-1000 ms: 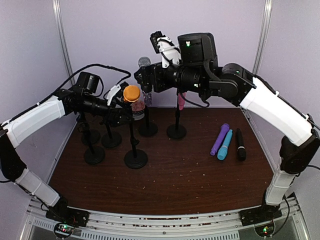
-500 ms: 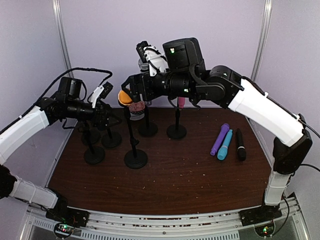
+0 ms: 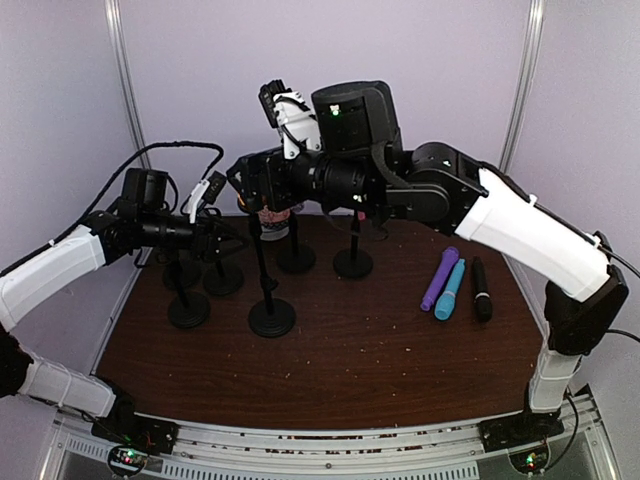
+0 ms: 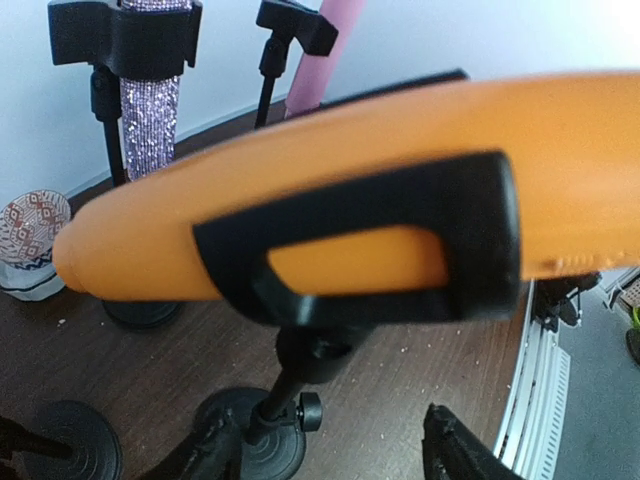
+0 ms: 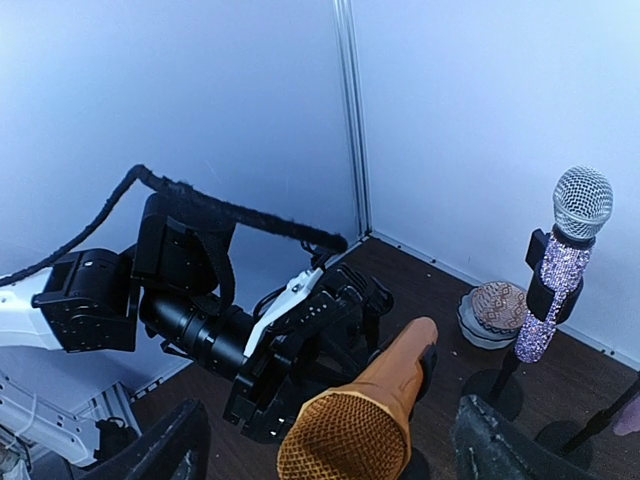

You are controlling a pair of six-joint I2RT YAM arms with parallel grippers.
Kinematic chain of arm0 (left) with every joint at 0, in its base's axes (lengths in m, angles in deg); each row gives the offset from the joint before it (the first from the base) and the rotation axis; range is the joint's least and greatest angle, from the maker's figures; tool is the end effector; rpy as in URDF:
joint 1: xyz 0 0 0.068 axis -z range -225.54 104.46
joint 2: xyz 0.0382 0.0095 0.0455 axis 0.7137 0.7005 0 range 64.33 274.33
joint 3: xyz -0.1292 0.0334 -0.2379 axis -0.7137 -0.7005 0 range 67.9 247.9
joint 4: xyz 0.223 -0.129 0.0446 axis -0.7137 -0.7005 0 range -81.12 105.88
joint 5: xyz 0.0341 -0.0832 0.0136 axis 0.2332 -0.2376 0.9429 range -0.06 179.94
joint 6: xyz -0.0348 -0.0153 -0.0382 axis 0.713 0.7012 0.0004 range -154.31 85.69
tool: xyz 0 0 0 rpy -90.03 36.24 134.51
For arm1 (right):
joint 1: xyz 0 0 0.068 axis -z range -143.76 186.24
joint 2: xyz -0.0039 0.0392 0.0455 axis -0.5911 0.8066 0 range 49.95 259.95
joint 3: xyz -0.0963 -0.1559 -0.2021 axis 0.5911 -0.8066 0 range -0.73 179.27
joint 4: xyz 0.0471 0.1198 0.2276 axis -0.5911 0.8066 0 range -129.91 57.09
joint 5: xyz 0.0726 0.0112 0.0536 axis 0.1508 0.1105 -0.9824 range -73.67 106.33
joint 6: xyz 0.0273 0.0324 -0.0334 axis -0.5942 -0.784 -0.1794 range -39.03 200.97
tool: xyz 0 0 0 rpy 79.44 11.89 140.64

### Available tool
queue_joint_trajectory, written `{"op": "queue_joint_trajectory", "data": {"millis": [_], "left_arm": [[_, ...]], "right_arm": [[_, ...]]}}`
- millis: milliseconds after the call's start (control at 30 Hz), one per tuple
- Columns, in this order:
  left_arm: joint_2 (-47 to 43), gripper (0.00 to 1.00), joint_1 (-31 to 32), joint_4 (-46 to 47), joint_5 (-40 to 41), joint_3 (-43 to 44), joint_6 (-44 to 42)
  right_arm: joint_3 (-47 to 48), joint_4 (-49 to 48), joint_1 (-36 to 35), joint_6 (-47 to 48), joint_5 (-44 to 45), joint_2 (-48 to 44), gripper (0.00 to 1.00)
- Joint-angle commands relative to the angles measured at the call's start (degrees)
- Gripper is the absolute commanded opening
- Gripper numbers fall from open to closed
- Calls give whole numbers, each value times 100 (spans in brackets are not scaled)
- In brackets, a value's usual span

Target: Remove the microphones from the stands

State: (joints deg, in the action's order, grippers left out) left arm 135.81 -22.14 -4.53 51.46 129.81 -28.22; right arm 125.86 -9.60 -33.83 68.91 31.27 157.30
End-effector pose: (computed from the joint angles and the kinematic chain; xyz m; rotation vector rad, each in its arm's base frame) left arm 0.2444 -0.1299 0.3314 0.7286 1.9968 -1.0095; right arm 0.1507 0.3886 0.4821 -0.7099 1.6858 0.8038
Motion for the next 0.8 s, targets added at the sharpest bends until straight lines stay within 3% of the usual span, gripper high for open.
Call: {"op": "queue_joint_trajectory", "data": {"millis": [0, 133, 300, 500, 767], "left_arm": [[104, 64, -22, 902, -158, -88, 592], [293, 56, -22, 821, -72, 54, 659], [885, 46, -20, -83, -312, 716, 414], [810, 44, -12, 702, -482, 598, 845], [790, 44, 137, 1616, -625, 236, 974]], "right_arm": [[266, 188, -58, 76, 453, 341, 81], [327, 196, -61, 132, 633, 539, 73], [327, 221, -55, 162, 777, 625, 59], [-122, -156, -78, 189, 819, 419, 41], [-364, -473, -82, 190, 800, 352, 27]]}}
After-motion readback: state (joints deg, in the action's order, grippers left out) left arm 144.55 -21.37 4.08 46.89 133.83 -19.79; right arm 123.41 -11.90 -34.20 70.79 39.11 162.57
